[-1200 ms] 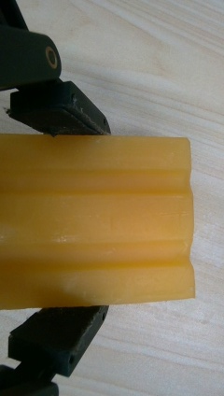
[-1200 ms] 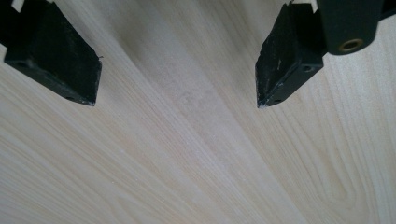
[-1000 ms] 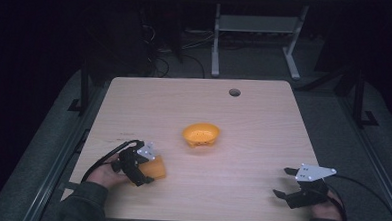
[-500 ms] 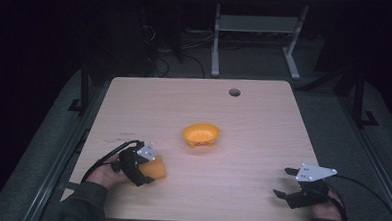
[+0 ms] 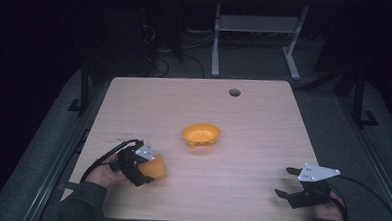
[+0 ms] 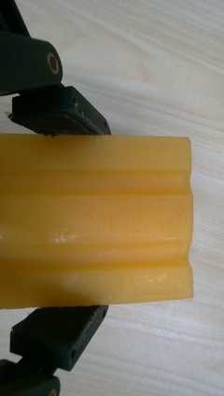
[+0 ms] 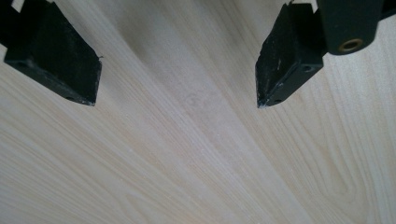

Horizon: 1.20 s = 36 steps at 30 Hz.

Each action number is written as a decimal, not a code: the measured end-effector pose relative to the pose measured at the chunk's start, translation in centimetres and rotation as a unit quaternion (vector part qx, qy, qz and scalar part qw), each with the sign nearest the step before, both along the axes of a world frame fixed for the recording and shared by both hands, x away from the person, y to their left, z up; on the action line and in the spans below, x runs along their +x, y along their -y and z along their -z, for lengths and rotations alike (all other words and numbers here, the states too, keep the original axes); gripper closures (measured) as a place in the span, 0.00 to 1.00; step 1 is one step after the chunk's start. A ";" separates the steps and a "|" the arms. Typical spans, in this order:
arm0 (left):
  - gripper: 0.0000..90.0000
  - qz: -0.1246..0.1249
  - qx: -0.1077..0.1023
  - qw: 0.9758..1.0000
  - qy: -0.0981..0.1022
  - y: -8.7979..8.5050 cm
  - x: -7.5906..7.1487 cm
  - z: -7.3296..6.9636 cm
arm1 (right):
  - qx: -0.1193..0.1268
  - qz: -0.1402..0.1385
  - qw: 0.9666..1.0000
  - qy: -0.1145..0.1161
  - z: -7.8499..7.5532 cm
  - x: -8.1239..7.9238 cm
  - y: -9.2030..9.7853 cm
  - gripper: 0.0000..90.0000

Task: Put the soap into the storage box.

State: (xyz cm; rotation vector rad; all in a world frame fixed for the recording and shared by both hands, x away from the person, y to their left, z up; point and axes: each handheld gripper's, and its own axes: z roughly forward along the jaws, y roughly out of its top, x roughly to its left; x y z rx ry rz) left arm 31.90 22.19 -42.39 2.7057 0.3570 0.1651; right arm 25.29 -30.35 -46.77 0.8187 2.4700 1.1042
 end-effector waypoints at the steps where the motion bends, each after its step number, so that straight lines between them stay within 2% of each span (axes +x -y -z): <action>1: 0.23 0.000 -0.004 1.000 0.002 0.1 -0.1 -0.1 | -0.001 -0.001 1.000 0.002 0.0 0.0 0.0 0.16; 4: 0.23 0.007 0.003 1.000 0.004 0.4 -0.1 -0.4 | 0.002 0.000 1.000 0.000 0.0 -0.1 0.0 0.16; 11: 0.23 0.005 -0.005 1.000 -0.005 0.2 0.1 -0.6 | 0.005 0.001 1.000 0.000 0.0 -0.1 0.0 0.16; 13: 0.23 0.008 -0.001 1.000 -0.007 0.1 0.3 -0.8 | 0.006 0.000 1.000 0.000 0.0 -0.1 0.0 0.16; 17: 0.23 0.005 -0.011 1.000 -0.009 0.0 0.5 -1.1 | 0.008 0.000 1.000 0.002 0.0 -0.1 0.1 0.16; 24: 0.23 0.007 -0.014 1.000 -0.016 0.2 1.0 -1.7 | 0.011 0.003 1.000 0.002 0.0 -0.1 0.2 0.16; 36: 0.23 0.018 -0.015 1.000 -0.007 0.7 2.1 -3.2 | 0.015 0.005 1.000 0.002 0.1 -0.1 0.4 0.16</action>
